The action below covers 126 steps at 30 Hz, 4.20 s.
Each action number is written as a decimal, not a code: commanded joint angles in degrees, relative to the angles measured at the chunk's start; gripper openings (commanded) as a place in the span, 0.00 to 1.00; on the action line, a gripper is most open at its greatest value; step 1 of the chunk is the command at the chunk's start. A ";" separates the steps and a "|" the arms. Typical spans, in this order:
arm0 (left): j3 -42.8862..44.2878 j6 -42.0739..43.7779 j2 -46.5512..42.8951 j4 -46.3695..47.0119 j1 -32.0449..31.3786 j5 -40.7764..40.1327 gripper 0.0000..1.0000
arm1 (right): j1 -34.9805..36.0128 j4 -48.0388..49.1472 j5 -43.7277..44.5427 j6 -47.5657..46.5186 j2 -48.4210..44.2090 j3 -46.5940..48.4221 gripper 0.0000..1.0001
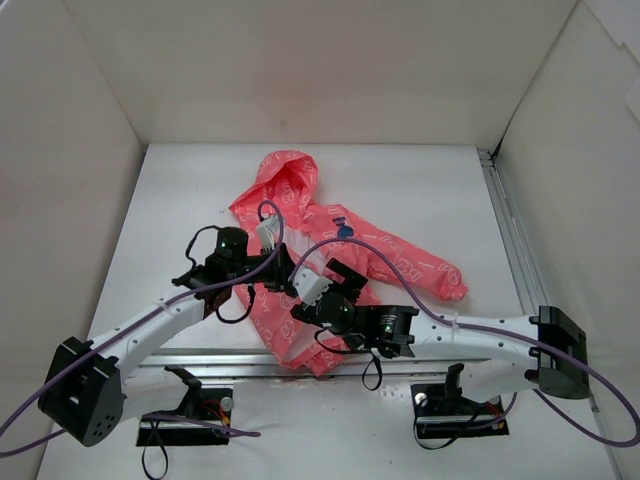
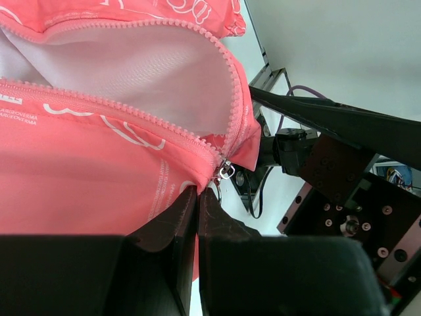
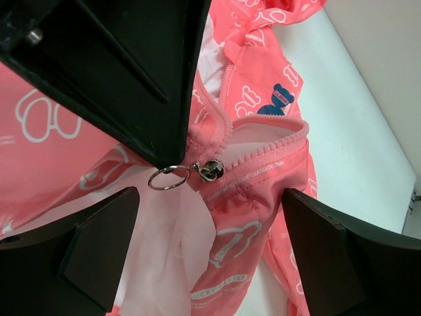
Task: Zip up the jacket
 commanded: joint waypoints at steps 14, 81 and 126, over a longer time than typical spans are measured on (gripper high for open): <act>1.86 0.08 -1.46 3.29 -0.35 2.09 0.00 | -2.10 9.74 7.92 -2.92 1.14 3.64 0.88; 7.57 6.59 -2.69 -11.13 5.80 -3.98 0.00 | -10.80 -18.22 -34.52 10.18 1.31 26.49 0.19; 7.48 2.54 -2.86 -8.84 5.80 0.68 0.00 | -6.49 -14.00 -24.60 1.04 9.23 21.39 0.25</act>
